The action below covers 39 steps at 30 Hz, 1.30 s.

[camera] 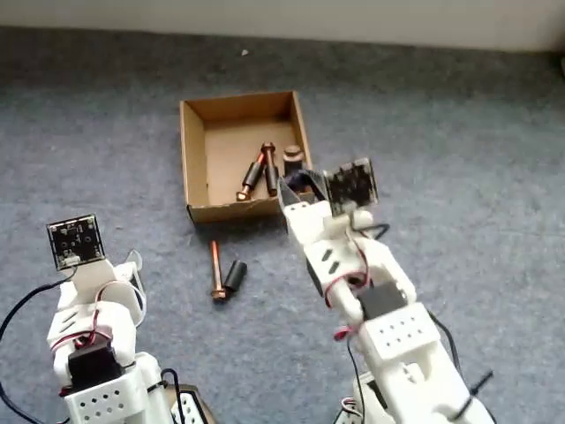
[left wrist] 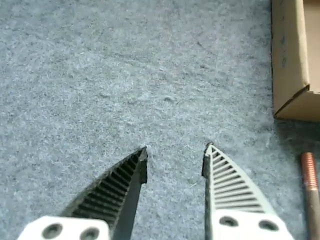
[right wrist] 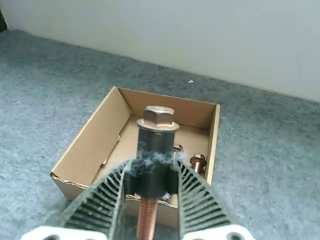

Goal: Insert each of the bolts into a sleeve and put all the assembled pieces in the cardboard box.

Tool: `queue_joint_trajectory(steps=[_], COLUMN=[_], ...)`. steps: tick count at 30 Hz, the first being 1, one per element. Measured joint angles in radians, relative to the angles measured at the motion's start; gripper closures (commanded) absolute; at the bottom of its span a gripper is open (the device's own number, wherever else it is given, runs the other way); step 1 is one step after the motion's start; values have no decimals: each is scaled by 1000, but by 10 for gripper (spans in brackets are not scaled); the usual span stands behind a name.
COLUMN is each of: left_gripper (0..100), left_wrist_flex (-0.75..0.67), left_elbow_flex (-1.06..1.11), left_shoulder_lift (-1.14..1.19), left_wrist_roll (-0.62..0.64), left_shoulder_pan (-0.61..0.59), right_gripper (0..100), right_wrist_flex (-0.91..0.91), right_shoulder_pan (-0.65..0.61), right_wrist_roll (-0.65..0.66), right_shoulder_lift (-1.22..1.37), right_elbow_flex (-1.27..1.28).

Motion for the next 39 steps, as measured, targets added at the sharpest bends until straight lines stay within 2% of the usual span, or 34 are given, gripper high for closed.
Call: queue_joint_trajectory(steps=[12,17,24,32,35,39], left_gripper=[796,796,796,796,796,796], left_wrist_flex=[-2,-2,-2,-2,-2,-2], left_elbow_flex=[3,3,3,3,3,3], left_shoulder_lift=[0,0,0,0,0,0], left_wrist_roll=[-2,-2,-2,-2,-2,-2], left_shoulder_pan=[0,0,0,0,0,0], right_gripper=[987,875,849,851,894,931], right_wrist_flex=[0,0,35,338,462,555], right_shoulder_pan=[12,40,54,49,8,-51], right_wrist_roll=[0,0,0,0,-9,-120], right_shoulder_lift=[747,922,931,738,657,580], right_elbow_flex=[-503,-632,-675,-675,-671,-606])
